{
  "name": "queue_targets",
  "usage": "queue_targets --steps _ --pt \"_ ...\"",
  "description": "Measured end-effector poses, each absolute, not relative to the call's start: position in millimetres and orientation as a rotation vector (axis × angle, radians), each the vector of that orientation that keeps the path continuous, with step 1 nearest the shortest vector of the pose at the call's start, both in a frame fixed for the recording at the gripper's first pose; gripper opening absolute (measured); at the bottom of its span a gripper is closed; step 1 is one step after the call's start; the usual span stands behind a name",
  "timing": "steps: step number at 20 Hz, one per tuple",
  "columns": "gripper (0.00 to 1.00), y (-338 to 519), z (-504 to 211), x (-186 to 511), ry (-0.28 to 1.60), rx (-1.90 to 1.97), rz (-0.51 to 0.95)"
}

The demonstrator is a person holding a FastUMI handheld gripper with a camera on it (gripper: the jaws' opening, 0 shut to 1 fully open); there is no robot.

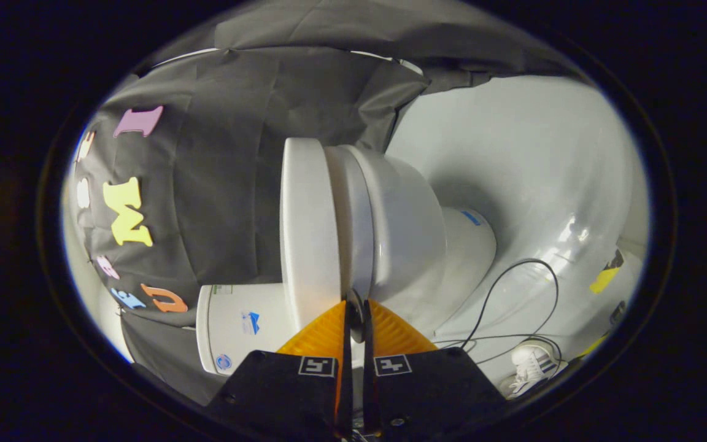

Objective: Open the toilet lid.

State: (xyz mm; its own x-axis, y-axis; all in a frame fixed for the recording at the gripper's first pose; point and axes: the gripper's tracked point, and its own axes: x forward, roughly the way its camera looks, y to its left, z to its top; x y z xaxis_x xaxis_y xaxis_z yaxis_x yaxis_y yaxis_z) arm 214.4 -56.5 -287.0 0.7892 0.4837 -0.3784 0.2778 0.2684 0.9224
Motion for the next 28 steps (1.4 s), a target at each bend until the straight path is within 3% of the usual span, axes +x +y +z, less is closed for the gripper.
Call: queue_targets --steps 4,28 --pt "0.05 -53 -281 215 0.686 1.297 0.153" --pt "0.05 -47 -222 216 0.600 1.090 0.152"
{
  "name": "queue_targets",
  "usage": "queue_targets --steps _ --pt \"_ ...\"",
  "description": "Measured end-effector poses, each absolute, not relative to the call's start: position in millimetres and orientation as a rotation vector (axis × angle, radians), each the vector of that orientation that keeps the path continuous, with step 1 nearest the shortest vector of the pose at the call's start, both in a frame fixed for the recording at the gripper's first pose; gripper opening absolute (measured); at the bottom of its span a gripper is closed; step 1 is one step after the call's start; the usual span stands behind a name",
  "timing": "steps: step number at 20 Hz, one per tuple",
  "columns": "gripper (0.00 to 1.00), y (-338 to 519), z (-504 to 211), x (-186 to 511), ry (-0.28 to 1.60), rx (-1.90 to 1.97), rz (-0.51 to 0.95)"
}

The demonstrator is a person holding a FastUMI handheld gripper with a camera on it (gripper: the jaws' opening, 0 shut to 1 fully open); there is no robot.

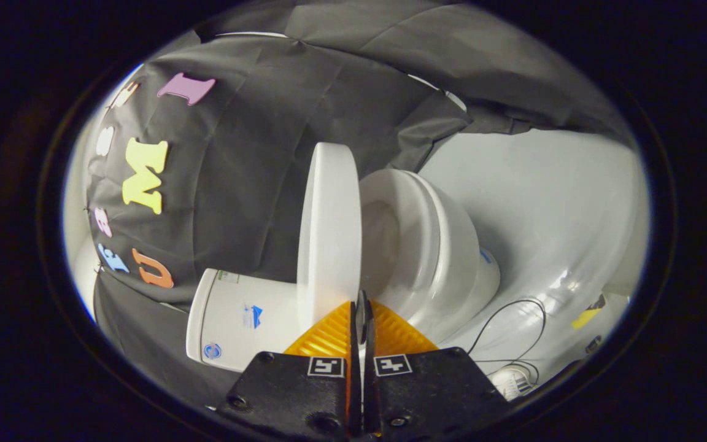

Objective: Open the toilet lid.

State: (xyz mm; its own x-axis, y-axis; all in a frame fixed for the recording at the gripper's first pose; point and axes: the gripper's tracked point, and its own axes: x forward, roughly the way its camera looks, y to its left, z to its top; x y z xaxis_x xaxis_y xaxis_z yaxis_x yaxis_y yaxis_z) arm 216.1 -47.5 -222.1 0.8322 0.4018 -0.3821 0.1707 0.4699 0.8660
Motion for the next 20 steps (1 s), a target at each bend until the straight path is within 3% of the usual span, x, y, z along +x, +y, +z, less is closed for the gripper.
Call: queue_targets --steps 20 --pt "0.05 -7 -136 211 0.499 0.835 0.178"
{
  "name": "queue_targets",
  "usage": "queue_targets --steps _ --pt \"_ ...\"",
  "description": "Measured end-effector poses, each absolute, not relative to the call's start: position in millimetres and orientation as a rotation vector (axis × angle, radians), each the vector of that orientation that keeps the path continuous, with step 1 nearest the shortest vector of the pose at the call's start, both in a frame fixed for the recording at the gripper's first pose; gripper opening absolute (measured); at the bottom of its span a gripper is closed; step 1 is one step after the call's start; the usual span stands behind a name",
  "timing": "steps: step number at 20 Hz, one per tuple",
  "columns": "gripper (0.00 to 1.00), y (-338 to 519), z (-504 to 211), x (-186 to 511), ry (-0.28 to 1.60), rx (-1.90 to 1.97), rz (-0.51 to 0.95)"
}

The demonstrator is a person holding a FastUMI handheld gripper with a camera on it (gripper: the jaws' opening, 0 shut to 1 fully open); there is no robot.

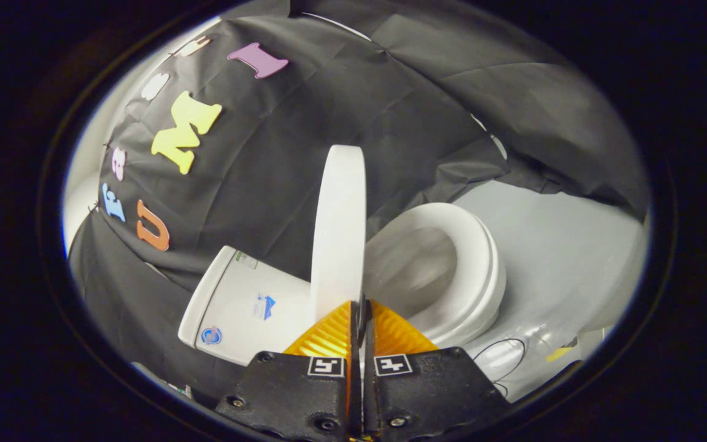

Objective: Open the toilet lid.

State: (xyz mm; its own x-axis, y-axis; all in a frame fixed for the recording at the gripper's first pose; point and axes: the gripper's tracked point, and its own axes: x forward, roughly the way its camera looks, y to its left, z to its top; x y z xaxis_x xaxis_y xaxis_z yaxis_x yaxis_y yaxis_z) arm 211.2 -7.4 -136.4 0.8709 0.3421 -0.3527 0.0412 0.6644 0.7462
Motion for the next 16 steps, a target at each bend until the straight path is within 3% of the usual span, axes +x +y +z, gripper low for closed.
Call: queue_targets --steps 16 --pt "0.05 26 -97 206 0.457 0.667 0.159"
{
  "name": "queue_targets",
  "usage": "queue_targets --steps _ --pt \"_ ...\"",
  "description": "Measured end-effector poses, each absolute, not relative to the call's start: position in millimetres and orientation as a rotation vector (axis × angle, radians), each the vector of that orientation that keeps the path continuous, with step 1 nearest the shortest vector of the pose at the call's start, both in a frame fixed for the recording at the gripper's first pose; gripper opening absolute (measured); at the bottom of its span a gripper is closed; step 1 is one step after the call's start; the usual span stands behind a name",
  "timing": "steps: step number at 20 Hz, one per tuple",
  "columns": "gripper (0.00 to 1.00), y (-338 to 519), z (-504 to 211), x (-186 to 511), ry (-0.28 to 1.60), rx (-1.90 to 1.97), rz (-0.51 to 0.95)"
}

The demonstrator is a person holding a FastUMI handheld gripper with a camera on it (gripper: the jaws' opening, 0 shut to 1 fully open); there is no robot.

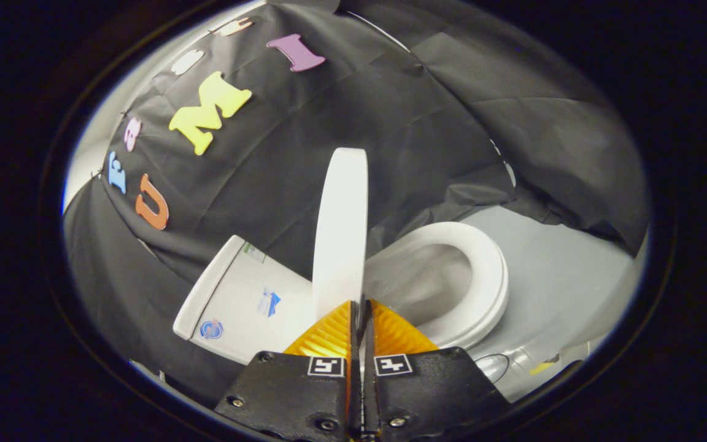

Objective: Open the toilet lid.

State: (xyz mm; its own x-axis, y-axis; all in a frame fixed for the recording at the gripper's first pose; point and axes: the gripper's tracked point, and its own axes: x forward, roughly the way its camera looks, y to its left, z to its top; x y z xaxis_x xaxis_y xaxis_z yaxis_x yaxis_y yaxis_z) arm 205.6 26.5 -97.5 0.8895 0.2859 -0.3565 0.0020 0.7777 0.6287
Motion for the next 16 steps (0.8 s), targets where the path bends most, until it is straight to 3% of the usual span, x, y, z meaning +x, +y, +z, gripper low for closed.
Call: queue_targets --steps 16 --pt "0.06 66 -63 201 0.412 0.474 0.129"
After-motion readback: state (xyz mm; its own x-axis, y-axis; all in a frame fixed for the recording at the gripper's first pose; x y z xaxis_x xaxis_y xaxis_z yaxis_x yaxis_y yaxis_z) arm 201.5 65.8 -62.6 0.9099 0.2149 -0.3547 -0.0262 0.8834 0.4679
